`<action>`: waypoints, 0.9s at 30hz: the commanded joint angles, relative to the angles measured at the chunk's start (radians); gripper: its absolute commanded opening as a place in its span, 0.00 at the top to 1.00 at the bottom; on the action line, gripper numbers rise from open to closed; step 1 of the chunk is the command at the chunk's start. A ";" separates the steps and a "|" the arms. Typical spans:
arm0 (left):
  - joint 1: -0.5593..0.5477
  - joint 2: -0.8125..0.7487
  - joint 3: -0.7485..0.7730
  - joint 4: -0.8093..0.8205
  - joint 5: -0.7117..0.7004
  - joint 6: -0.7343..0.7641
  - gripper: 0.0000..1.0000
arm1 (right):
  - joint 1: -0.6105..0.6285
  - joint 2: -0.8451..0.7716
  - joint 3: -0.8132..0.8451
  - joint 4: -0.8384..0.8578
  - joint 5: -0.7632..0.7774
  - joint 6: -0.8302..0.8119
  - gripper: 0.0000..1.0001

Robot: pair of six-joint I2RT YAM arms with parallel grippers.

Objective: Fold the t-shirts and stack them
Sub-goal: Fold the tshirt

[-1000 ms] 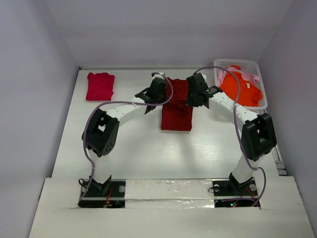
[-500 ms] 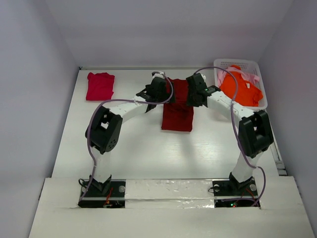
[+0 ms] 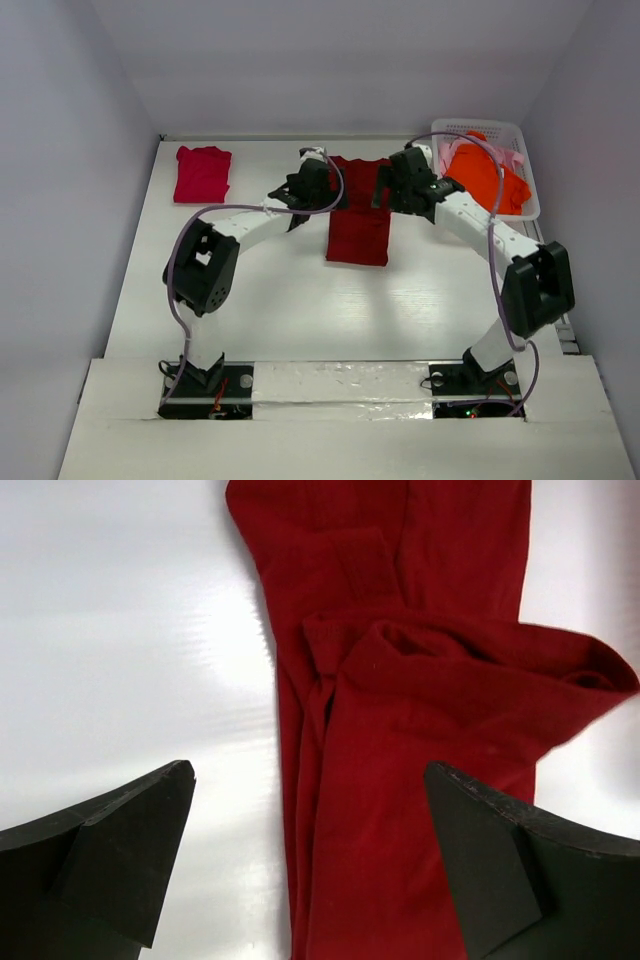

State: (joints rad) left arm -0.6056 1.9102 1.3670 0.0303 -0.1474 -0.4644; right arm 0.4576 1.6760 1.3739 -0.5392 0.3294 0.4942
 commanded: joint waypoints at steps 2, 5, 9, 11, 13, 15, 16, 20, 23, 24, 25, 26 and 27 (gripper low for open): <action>-0.016 -0.138 -0.058 0.023 -0.012 -0.023 0.01 | 0.009 -0.107 -0.091 0.035 -0.047 0.017 0.00; -0.037 -0.183 -0.103 0.005 -0.024 -0.039 0.01 | 0.055 -0.157 -0.151 0.025 -0.053 0.027 0.00; -0.069 -0.266 -0.192 0.008 -0.041 -0.068 0.01 | 0.131 -0.200 -0.213 0.016 -0.064 0.072 0.00; -0.095 -0.290 -0.221 0.013 -0.040 -0.086 0.01 | 0.165 -0.206 -0.237 0.021 -0.075 0.093 0.00; -0.105 -0.301 -0.255 0.017 -0.043 -0.103 0.01 | 0.179 -0.208 -0.249 0.027 -0.084 0.107 0.00; -0.114 -0.307 -0.273 0.016 -0.044 -0.108 0.01 | 0.188 -0.219 -0.268 0.030 -0.086 0.122 0.00; -0.114 -0.309 -0.276 0.014 -0.047 -0.109 0.01 | 0.188 -0.223 -0.274 0.031 -0.086 0.127 0.00; -0.134 -0.316 -0.281 0.003 -0.061 -0.118 0.01 | 0.188 -0.243 -0.314 0.038 -0.090 0.144 0.00; -0.134 -0.315 -0.281 -0.003 -0.060 -0.122 0.01 | 0.197 -0.256 -0.332 0.041 -0.086 0.152 0.01; -0.134 -0.315 -0.282 -0.006 -0.060 -0.126 0.01 | 0.197 -0.257 -0.332 0.042 -0.081 0.147 0.01; -0.134 -0.315 -0.282 -0.010 -0.067 -0.128 0.01 | 0.207 -0.256 -0.332 0.038 -0.073 0.144 0.01; -0.134 -0.316 -0.284 -0.013 -0.072 -0.131 0.01 | 0.216 -0.248 -0.325 0.030 -0.066 0.139 0.02; -0.134 -0.321 -0.286 -0.020 -0.078 -0.132 0.01 | 0.216 -0.237 -0.317 0.016 -0.056 0.126 0.02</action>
State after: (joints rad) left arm -0.7334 1.6390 1.0885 0.0166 -0.1955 -0.5819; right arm 0.6518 1.4494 1.0420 -0.5312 0.2432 0.6262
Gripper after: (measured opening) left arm 0.990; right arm 0.987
